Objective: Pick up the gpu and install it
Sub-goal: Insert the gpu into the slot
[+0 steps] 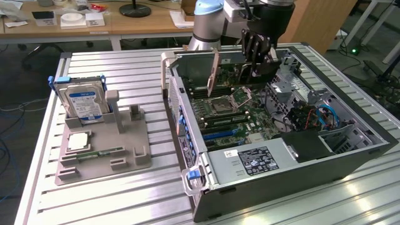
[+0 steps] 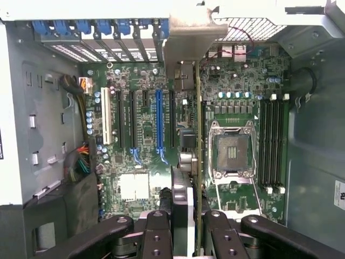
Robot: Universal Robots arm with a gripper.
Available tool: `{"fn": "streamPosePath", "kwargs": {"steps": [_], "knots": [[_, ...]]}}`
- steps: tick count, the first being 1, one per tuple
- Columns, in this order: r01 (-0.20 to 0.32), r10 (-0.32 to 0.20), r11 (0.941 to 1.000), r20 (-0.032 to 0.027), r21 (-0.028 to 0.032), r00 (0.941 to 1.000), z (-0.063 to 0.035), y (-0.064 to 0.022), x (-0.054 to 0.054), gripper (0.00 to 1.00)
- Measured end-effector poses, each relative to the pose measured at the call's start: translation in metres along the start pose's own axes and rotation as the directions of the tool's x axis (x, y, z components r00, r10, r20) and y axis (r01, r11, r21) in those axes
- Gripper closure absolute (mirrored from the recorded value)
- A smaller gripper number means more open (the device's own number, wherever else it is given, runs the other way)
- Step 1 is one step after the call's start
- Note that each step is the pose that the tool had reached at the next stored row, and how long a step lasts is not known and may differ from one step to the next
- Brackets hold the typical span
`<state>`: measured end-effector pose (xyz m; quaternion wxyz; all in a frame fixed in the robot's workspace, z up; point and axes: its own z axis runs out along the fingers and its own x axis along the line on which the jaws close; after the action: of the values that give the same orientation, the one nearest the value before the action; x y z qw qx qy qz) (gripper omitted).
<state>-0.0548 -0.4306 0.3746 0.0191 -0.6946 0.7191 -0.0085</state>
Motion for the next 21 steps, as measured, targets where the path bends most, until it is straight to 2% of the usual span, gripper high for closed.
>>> {"fn": "streamPosePath", "kwargs": {"steps": [4,6,7,11,21], "knots": [[0.0,0.0,1.0,-0.0062,-0.0076,1.0,0.003,0.001,0.0,0.72],[0.0,0.0,1.0,-0.0082,-0.0076,1.0,0.0039,0.0011,0.0,0.72],[0.0,0.0,1.0,-0.0083,-0.0071,1.0,0.0044,0.0015,0.0,0.72],[0.0,0.0,1.0,-0.0082,0.0011,1.0,0.009,0.0039,0.0,0.72],[-0.003,0.003,1.0,-0.0083,0.0023,1.0,0.0267,0.0057,0.001,0.72]]}}
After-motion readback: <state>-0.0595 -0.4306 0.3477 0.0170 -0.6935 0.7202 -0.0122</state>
